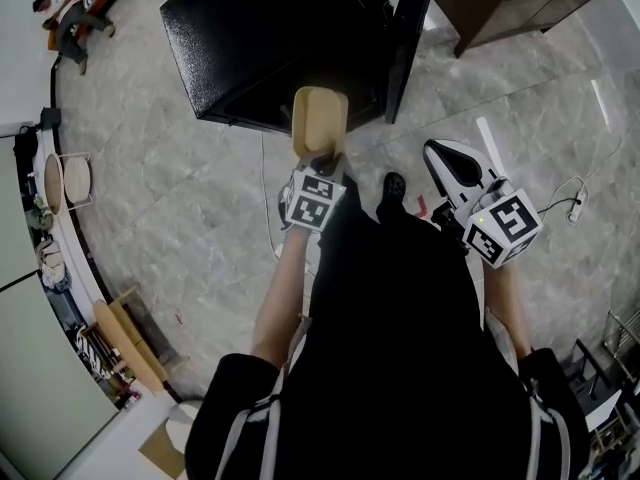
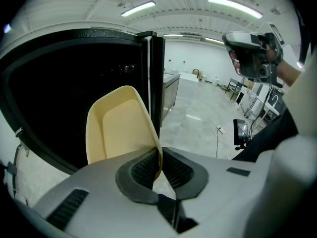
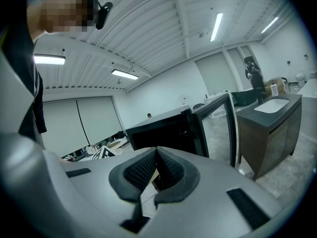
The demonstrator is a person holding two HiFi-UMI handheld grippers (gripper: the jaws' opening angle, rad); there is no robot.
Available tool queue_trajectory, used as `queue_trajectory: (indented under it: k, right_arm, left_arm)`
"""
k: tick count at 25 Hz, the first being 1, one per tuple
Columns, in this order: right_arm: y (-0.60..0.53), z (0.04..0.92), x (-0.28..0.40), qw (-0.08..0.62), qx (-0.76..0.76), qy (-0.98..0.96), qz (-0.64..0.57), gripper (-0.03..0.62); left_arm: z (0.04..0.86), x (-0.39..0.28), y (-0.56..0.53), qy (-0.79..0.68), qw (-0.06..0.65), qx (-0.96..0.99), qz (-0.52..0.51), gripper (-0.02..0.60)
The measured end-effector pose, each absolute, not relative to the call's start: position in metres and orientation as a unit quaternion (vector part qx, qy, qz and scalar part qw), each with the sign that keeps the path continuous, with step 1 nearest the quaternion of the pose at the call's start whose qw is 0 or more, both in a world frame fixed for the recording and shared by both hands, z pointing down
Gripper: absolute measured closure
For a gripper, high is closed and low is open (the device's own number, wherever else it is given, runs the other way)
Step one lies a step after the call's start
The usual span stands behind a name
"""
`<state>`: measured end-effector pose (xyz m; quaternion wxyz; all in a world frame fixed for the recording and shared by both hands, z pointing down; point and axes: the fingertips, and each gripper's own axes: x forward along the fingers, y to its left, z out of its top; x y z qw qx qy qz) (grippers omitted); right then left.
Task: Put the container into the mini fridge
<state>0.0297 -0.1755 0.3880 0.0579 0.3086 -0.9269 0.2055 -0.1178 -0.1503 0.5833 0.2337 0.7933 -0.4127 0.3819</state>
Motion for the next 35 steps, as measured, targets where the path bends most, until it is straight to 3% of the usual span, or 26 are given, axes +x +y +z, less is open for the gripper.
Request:
queue_trajectory:
  k: [35]
  right_arm:
    - [-0.224,0.43,-0.019,0.085,0.459,-0.848,0.251,0.576]
  left_arm:
    - [0.737,-0.2,-0.383,-0.375,0.127,0.756,0.521,0.538]
